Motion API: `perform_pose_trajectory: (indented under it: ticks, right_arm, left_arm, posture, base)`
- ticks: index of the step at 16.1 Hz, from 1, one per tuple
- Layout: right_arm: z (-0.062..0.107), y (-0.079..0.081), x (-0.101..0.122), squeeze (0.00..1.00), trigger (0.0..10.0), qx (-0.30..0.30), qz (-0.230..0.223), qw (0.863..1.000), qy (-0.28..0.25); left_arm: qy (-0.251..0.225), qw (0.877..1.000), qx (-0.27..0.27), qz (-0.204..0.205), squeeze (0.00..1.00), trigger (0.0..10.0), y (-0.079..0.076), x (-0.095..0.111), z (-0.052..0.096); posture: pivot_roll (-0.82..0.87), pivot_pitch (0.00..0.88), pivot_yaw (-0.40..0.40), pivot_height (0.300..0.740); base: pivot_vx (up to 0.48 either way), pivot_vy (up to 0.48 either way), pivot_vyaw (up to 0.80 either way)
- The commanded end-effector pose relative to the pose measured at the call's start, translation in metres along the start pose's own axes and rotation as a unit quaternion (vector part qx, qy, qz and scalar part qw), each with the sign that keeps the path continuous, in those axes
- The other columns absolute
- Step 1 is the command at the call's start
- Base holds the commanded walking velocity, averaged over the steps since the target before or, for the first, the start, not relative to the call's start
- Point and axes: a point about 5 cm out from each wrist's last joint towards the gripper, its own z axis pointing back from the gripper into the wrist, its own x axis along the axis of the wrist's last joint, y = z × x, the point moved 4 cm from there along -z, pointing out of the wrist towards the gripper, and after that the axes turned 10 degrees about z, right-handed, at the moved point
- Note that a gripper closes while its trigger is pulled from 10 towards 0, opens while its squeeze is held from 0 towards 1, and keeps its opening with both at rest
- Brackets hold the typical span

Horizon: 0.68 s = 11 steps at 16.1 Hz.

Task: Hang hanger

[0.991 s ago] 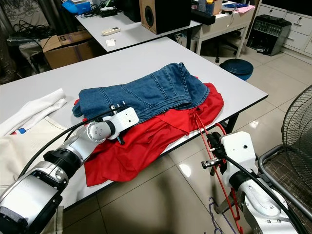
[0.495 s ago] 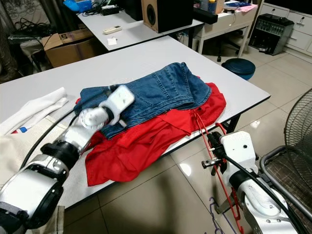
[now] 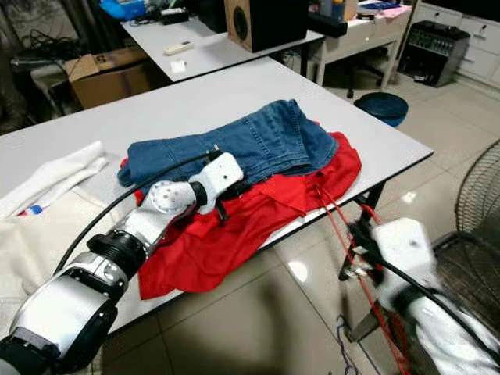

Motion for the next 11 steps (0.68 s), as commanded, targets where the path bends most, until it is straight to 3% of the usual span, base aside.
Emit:
perform_pose_trajectory:
  ticks: [1,3,5,7,8,11]
  right_arm:
    - [0.007,-0.011,0.001,0.00,10.0,-0.010,0.005,1.000,-0.005]
    - [0.019,-0.026,-0.007,0.00,10.0,-0.024,0.011,1.000,0.009]
    - [0.022,-0.028,-0.007,0.00,10.0,-0.019,0.012,1.000,0.010]
    - [0.022,-0.024,-0.005,0.00,10.0,-0.004,0.013,1.000,0.004]
    - [0.021,-0.022,-0.004,0.00,10.0,0.003,0.016,1.000,0.001]
    - [0.019,-0.020,-0.002,0.00,10.0,0.010,0.015,1.000,-0.005]
  left_arm:
    - [0.017,1.000,0.008,-0.005,1.00,10.0,0.004,-0.006,0.002]
    - [0.040,0.999,0.025,-0.023,1.00,10.0,0.006,-0.014,0.002]
    - [0.056,0.997,0.046,-0.037,1.00,10.0,0.009,-0.020,0.002]
    - [0.064,0.997,0.042,-0.012,1.00,10.0,0.006,-0.025,0.001]
    - [0.073,0.996,0.046,-0.021,0.03,10.0,0.006,-0.028,0.000]
    - [0.092,0.991,0.085,-0.047,0.00,10.0,0.017,-0.032,0.003]
  posture:
    - [-0.21,0.000,0.113,0.740]
    - [-0.23,0.004,0.108,0.740]
    - [-0.23,0.004,0.103,0.740]
    - [-0.23,0.003,0.100,0.740]
    - [-0.23,0.003,0.099,0.740]
    - [-0.22,0.000,0.097,0.740]
  base:
    - [0.000,0.000,0.00]
    - [0.000,0.000,0.00]
    - [0.000,0.000,0.00]
    - [0.000,0.000,0.00]
    - [0.000,0.000,0.00]
    - [0.000,0.000,0.00]
